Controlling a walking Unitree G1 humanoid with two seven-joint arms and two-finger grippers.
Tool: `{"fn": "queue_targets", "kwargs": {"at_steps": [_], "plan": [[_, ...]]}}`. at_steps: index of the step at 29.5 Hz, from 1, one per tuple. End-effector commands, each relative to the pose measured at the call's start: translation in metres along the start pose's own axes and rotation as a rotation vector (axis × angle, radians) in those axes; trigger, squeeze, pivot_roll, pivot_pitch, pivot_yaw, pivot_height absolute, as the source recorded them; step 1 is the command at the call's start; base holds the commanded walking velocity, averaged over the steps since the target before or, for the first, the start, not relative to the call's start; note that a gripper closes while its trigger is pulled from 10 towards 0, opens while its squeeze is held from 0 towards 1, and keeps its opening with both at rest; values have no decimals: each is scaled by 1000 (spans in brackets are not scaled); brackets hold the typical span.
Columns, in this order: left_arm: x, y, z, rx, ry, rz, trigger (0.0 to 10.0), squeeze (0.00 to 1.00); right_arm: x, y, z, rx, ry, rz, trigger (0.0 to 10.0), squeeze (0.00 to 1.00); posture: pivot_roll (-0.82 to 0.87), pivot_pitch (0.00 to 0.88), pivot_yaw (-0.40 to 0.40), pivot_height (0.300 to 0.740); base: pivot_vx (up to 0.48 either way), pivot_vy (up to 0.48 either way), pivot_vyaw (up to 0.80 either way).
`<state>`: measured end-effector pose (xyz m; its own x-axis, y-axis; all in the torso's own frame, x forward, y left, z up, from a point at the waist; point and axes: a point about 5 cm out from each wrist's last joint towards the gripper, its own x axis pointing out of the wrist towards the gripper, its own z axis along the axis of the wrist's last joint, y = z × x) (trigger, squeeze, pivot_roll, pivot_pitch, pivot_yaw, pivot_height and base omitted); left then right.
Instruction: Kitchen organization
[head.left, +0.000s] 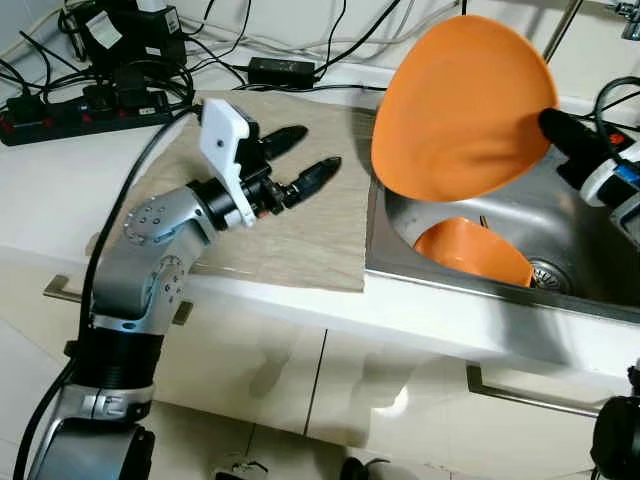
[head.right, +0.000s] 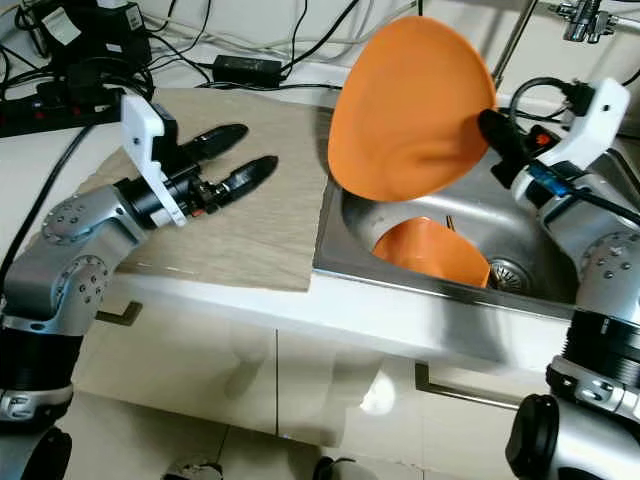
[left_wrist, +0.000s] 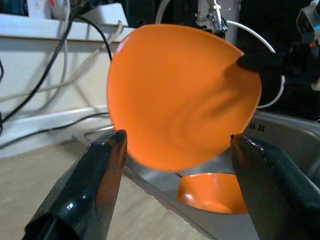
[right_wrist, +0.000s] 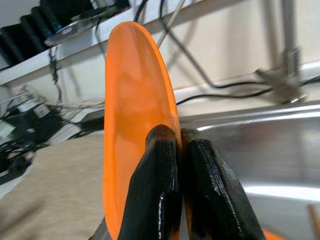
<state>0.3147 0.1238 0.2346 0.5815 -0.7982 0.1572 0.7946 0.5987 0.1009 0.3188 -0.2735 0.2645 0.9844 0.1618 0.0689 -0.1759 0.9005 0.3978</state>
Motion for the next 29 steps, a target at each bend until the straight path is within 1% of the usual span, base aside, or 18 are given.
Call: {"fn": "queue_targets", "kwargs": {"at_steps": [1,2,3,5,7,8,10,11,13,14,16,20,21,22,23,24,26,29], "plan": [[2,-8,-1,-1,21,-29,10000,0,-8,-10,13,-35,-59,-59,0,0,-14,1,-48,740,0,0,0],[3,-11,-4,14,44,-27,10000,0,-10,-18,12,-61,-44,-111,0,0,-15,0,-50,740,0,0,0],[3,-11,-4,14,44,-27,10000,0,-10,-18,12,-61,-44,-111,0,0,-15,0,-50,740,0,0,0],[4,-11,-7,20,59,-17,10000,0,-12,-28,8,-83,-21,-172,0,0,-16,0,-51,740,0,0,0],[6,-9,-11,35,79,22,10000,0,-13,-37,4,-56,-16,-213,0,0,-19,0,-54,740,0,0,0],[9,-5,-14,46,95,67,10000,0,-11,-45,-3,-30,-1,-240,0,0,-22,0,-53,740,0,0,0],[10,-6,-15,36,91,66,10000,0,-8,-47,-7,-13,8,-247,0,0,-26,0,-50,740,0,0,0],[11,-9,-14,8,77,47,10000,0,-3,-48,-14,14,21,-241,0,0,-26,0,-50,740,0,0,0],[14,-12,-13,-7,67,28,10000,0,4,-49,-22,63,25,-231,0,0,-30,0,-44,740,0,0,0],[16,-13,-12,-6,68,19,10000,0,8,-50,-27,80,37,-233,0,0,-30,0,-44,740,0,0,0],[17,-13,-12,-5,69,12,10000,0,10,-51,-30,89,46,-237,0,0,-30,0,-45,740,0,0,0],[21,-11,-15,4,80,45,10000,0,21,-59,-56,181,96,-260,0,0,-23,0,-51,740,0,0,0],[21,-11,-15,4,80,45,10000,0,21,-59,-56,181,96,-260,0,0,-23,0,-51,740,0,0,0],[21,-10,-15,2,82,52,10000,0,22,-59,-61,198,106,-255,0,0,-22,0,-51,740,0,0,0],[21,-10,-17,-2,88,63,10000,0,25,-60,-73,195,145,-263,0,0,-20,0,-52,740,0,0,0],[21,-10,-17,-2,88,63,10000,0,25,-60,-73,195,145,-263,0,0,-20,0,-52,740,0,0,0],[21,-11,-18,-1,95,62,10000,0,31,-60,-87,156,196,-292,0,0,-15,0,-53,740,0,0,0],[21,-11,-18,1,101,54,10000,0,37,-59,-93,154,223,-307,0,0,-11,0,-60,740,0,0,0]]}}
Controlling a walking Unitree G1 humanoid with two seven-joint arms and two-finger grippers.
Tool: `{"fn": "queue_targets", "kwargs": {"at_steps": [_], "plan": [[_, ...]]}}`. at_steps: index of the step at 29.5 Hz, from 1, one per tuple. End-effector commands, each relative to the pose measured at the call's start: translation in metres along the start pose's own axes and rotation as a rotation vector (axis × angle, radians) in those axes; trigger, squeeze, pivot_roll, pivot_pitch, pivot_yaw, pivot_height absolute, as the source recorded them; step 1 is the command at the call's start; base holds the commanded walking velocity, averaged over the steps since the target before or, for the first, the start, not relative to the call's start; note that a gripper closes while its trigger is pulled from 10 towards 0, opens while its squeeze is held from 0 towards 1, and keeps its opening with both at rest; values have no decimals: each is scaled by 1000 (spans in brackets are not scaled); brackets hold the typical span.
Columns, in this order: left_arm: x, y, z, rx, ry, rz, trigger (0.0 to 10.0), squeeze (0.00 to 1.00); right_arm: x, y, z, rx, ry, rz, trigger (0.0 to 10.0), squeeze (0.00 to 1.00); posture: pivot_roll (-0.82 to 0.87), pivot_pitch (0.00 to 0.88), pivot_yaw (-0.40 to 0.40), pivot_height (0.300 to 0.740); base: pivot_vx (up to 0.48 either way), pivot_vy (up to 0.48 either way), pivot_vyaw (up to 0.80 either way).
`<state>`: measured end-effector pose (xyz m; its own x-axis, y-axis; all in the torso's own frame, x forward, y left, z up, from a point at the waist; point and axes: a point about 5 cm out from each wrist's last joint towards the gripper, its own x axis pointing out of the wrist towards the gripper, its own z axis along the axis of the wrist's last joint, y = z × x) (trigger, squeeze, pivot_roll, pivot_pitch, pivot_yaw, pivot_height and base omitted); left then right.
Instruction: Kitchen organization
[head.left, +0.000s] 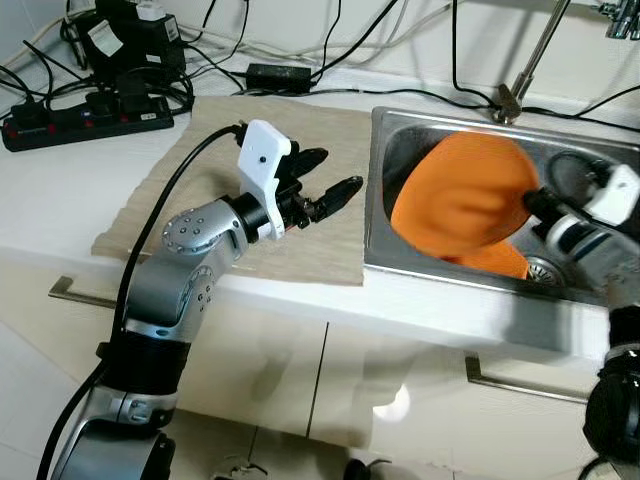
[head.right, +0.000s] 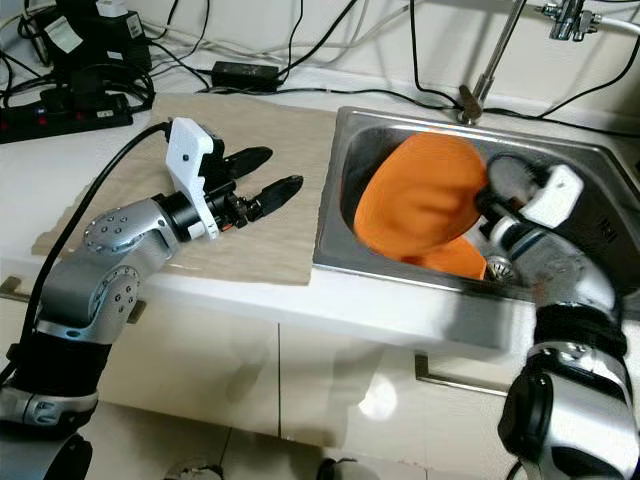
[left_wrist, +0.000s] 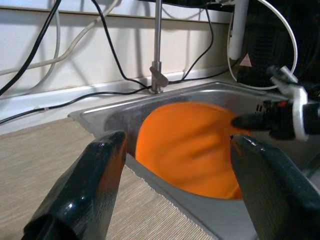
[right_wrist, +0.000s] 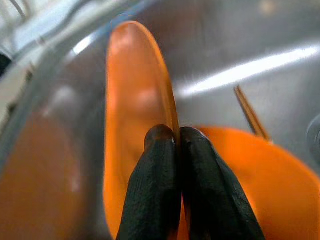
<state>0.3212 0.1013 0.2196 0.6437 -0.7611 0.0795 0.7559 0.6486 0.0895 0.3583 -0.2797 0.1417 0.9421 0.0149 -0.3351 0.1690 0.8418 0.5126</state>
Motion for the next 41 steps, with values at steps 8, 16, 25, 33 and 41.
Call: {"fn": "queue_targets", "kwargs": {"at_steps": [8,16,25,33,41], "plan": [[2,0,-1,18,23,-6,10000,0,8,-1,5,-40,-5,-67,10000,0,-8,0,-61,740,0,0,0],[2,1,2,25,21,-2,10000,0,7,-7,10,-82,-19,-131,10000,1000,-6,0,-59,740,0,0,0],[2,2,1,35,30,-4,10000,0,-2,-28,22,-289,-13,-277,10000,1000,-9,0,-58,740,0,0,0],[-4,14,3,53,22,81,10000,0,-10,-14,61,-485,-196,-157,10000,1000,3,0,-68,740,0,0,0],[-14,30,0,69,5,336,10000,0,-28,41,65,-591,-470,90,10000,0,7,0,-42,740,0,0,0]]}}
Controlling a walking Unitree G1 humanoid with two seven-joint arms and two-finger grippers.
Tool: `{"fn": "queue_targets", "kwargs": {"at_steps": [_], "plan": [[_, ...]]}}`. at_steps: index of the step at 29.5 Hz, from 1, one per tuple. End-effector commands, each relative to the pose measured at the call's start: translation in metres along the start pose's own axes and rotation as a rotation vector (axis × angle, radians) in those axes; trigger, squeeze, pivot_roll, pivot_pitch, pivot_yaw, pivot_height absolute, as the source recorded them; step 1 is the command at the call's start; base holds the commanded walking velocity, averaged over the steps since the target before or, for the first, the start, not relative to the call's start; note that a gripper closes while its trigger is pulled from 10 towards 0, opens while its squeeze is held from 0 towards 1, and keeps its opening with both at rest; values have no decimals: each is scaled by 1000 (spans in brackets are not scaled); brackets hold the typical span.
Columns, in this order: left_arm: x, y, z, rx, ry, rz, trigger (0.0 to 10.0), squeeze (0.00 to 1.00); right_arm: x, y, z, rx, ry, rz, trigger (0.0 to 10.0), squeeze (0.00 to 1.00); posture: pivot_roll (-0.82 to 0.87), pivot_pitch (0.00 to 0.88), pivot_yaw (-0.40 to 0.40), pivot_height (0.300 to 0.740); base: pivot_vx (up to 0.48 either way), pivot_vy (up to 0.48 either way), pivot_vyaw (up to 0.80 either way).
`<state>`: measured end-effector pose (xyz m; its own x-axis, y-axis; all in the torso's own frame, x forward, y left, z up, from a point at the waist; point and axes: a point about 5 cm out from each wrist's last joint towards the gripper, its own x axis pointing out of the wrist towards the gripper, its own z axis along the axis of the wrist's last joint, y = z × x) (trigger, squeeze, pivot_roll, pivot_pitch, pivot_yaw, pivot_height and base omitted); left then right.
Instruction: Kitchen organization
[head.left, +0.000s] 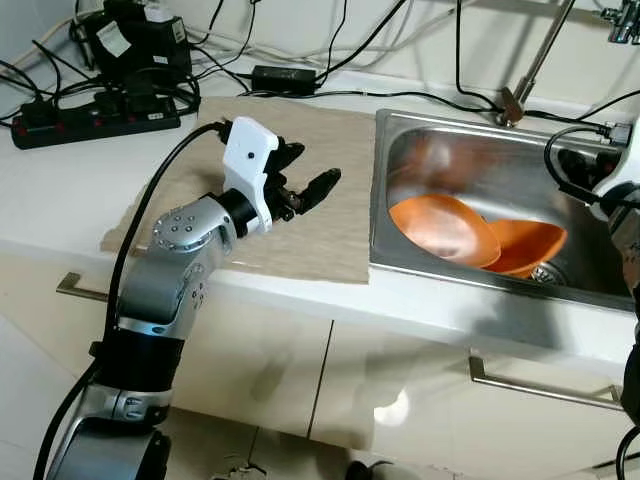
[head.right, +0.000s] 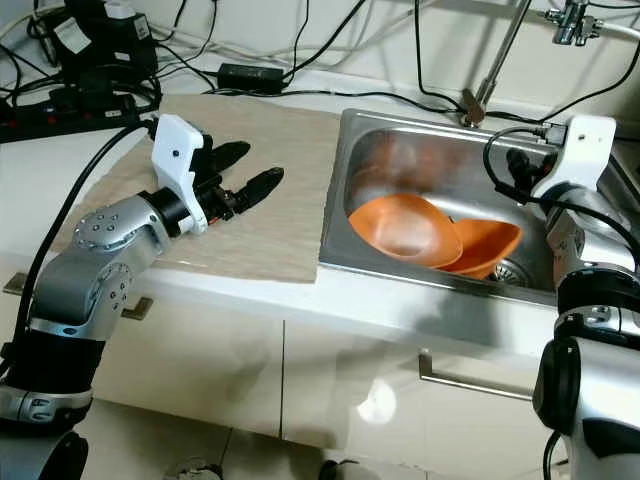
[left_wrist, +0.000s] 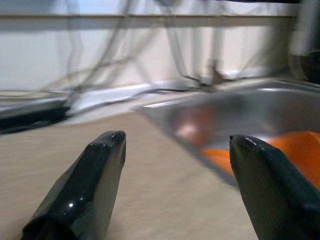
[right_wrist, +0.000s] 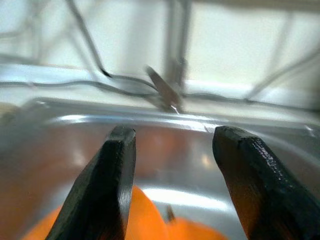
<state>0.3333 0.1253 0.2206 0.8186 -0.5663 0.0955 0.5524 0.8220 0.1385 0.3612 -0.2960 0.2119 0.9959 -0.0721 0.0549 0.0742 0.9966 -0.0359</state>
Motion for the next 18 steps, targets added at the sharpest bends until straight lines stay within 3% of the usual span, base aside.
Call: {"fn": "queue_targets", "kwargs": {"at_steps": [1,2,3,4,5,6,7,11,13,16,18], "plan": [[-3,7,0,-21,-5,97,10000,0,-8,24,14,20,-94,67,10000,0,7,0,-42,740,0,0,0],[-3,7,0,-21,-5,97,10000,0,-8,24,14,20,-94,67,10000,0,7,0,-42,740,0,0,0],[-6,9,3,-7,-21,129,10000,0,-19,43,16,22,-147,122,10000,0,7,0,-31,740,0,0,0],[-6,9,3,-7,-21,129,10000,0,-19,43,16,22,-147,122,10000,0,7,0,-31,740,0,0,0],[-13,9,10,35,-63,166,10000,0,-43,81,19,26,-247,222,10000,0,12,0,-25,740,0,0,800],[-13,9,10,35,-63,166,10000,0,-43,81,19,26,-247,222,10000,0,12,0,-25,740,0,0,800],[-18,5,13,92,-74,163,10000,0,-61,101,20,27,-305,269,10000,0,17,0,-22,740,0,0,800],[-21,2,13,128,-69,158,10000,0,-71,110,20,39,-332,287,10000,0,18,0,-19,740,0,0,800],[-24,-3,14,141,-72,157,10000,0,-84,123,24,114,-375,296,10000,0,20,0,-17,740,0,0,800],[-25,-6,17,142,-81,158,10000,0,-94,130,30,161,-394,294,10000,0,22,0,-14,740,0,0,800],[-26,-11,25,155,-81,110,10000,0,-97,136,41,251,-416,296,10000,0,24,0,-13,740,0,0,800]]}}
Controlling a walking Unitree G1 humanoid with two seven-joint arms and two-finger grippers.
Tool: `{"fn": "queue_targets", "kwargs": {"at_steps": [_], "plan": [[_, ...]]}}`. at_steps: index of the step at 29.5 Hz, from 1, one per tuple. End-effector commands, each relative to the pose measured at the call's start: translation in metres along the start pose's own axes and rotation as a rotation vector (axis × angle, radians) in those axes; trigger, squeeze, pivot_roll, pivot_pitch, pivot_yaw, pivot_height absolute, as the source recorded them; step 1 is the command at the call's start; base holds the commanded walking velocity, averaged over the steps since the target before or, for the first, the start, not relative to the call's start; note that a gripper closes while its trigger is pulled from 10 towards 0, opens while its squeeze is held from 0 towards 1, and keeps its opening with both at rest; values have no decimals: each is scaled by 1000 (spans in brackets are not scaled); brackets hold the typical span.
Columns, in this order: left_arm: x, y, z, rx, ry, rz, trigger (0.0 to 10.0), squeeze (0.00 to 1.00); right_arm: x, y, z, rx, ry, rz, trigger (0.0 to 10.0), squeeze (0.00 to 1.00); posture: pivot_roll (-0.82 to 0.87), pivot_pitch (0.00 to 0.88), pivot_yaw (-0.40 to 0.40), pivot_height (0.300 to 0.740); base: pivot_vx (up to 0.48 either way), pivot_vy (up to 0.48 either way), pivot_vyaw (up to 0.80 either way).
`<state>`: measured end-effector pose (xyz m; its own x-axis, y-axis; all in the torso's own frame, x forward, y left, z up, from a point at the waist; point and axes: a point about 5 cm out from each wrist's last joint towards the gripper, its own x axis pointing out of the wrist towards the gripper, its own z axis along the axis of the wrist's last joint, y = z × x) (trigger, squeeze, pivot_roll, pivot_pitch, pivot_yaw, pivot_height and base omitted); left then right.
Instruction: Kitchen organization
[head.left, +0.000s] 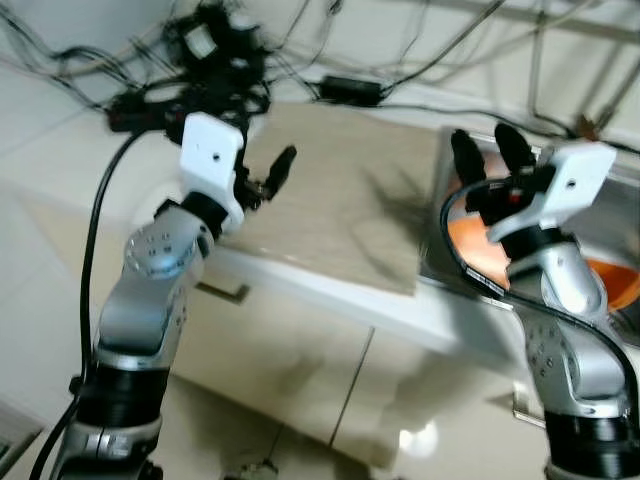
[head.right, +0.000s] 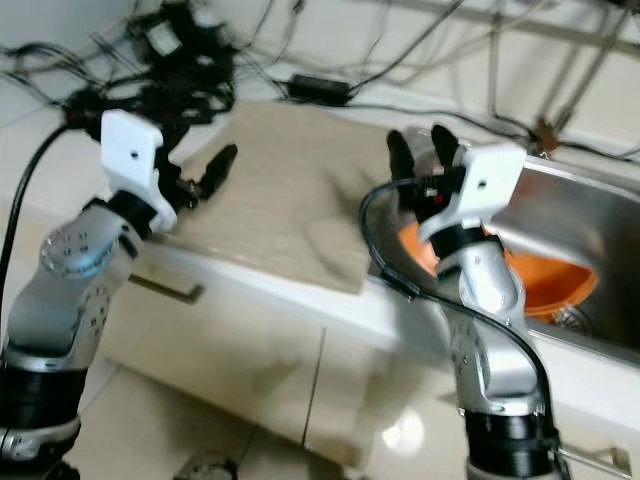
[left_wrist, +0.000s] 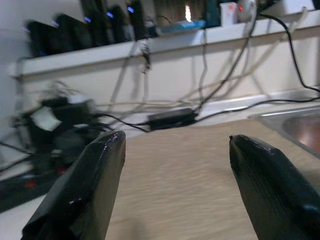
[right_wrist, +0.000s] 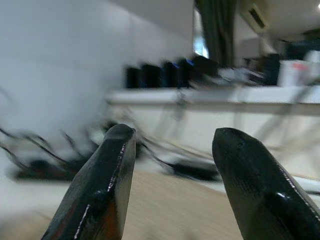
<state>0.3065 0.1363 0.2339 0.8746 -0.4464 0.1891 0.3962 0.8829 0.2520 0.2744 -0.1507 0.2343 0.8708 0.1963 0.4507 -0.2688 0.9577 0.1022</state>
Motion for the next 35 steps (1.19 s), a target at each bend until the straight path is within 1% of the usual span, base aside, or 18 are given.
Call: {"fn": "queue_targets", "kwargs": {"at_steps": [1,3,4,5,7,10,13,14,16,17,18,22,25,30,31,32,33,35], "plan": [[0,-9,14,45,-20,-67,10000,0,5,3,12,66,-33,-19,10000,0,25,0,-10,740,0,0,800],[-2,-13,19,64,-18,-79,10000,0,7,7,14,73,-28,-15,10000,0,28,0,-8,740,0,0,800],[-4,-14,17,55,-4,-72,10000,0,7,8,10,40,-2,-6,10000,0,32,0,-9,740,0,0,800],[-6,-13,12,31,10,-31,10000,0,4,11,4,-2,28,13,10000,0,34,0,-11,740,0,0,800],[-11,-10,2,-5,30,67,10000,0,-1,14,-5,-30,74,29,10000,0,36,0,-15,740,0,0,800],[-18,-6,-11,-124,93,159,10000,0,-8,20,-11,6,107,45,10000,0,40,0,-22,740,0,0,800],[-20,-4,-12,-175,90,195,10000,0,-14,24,-18,23,141,66,10000,0,48,0,-33,740,0,0,800],[-21,-2,-11,-173,81,218,10000,0,-15,26,-21,28,154,70,10000,0,50,0,-34,740,0,0,800],[-23,1,-13,-80,44,265,10000,0,-17,31,-26,60,171,98,10000,0,55,0,-39,740,0,0,800],[-23,1,-13,-80,44,265,10000,0,-17,31,-26,60,171,98,10000,0,55,0,-39,740,0,0,800],[-27,0,-19,-69,79,247,10000,0,-17,33,-27,103,173,107,10000,0,55,0,-44,740,0,0,800],[-29,1,-17,-59,86,283,10000,0,-15,26,-32,198,177,21,10000,0,62,0,-54,740,0,0,800],[-29,-1,-18,-74,107,269,10000,0,-15,27,-35,209,188,25,10000,0,64,0,-58,740,0,0,800],[-33,-7,-29,-20,141,207,10000,0,-21,29,-47,164,237,53,10000,0,65,0,-58,740,0,0,800],[-40,-4,-45,-34,174,259,10000,0,-31,25,-64,85,320,55,10000,0,68,0,-66,740,0,0,800],[-40,-4,-45,-34,174,259,10000,0,-31,25,-64,85,320,55,10000,0,68,0,-66,740,0,0,800],[-55,3,-73,-89,238,342,10000,0,-48,13,-87,54,412,2,10000,0,73,0,-71,740,0,0,800],[-75,6,-102,-36,319,379,10000,0,-64,2,-103,99,467,-56,10000,0,75,0,-77,740,0,0,800]]}}
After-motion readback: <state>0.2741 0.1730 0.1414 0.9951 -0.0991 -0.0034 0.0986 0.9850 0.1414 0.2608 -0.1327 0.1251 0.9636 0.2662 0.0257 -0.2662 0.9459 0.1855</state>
